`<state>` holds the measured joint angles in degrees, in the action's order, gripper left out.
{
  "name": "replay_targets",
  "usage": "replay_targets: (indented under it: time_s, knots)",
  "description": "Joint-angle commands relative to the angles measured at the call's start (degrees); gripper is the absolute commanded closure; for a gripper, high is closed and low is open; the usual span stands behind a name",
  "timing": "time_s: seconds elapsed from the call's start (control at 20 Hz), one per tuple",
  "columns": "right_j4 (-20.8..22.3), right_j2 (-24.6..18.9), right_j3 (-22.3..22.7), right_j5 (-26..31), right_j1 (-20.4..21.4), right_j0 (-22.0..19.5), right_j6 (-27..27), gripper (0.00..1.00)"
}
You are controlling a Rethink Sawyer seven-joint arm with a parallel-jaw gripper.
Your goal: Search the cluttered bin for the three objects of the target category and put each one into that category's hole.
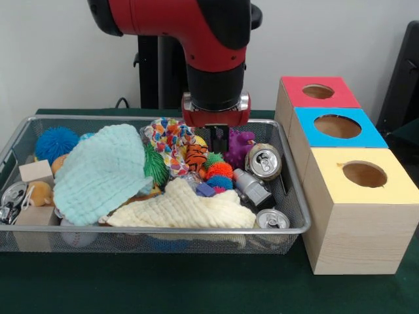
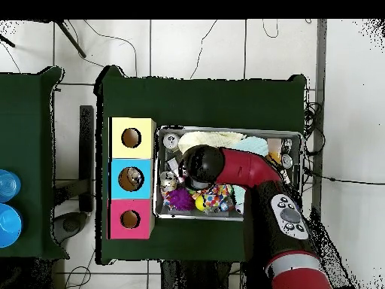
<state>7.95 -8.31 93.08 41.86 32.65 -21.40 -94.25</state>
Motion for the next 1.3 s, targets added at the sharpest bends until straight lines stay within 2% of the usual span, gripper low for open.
replay_targets:
  time_s: [0.05,0.2,0.35,0.7,0.95,1.3]
  knots:
    - [-1.6,0.5,-4.6,10.3,-0.3,-3.0,-4.3,1.0]
    - [-1.2,0.2,-4.1,9.0,-1.0,-3.8,-4.2,1.0]
    - [0.1,1.1,-4.7,6.3,-2.5,-2.8,-6.0,1.0]
    - [-0.2,1.4,-6.9,6.7,-4.6,-3.0,-6.2,1.0]
    - [-0.7,2.2,-8.7,6.7,-6.3,-1.6,-7.9,1.0]
    - [-1.4,2.6,-7.0,3.8,-7.0,-0.6,-9.7,1.0]
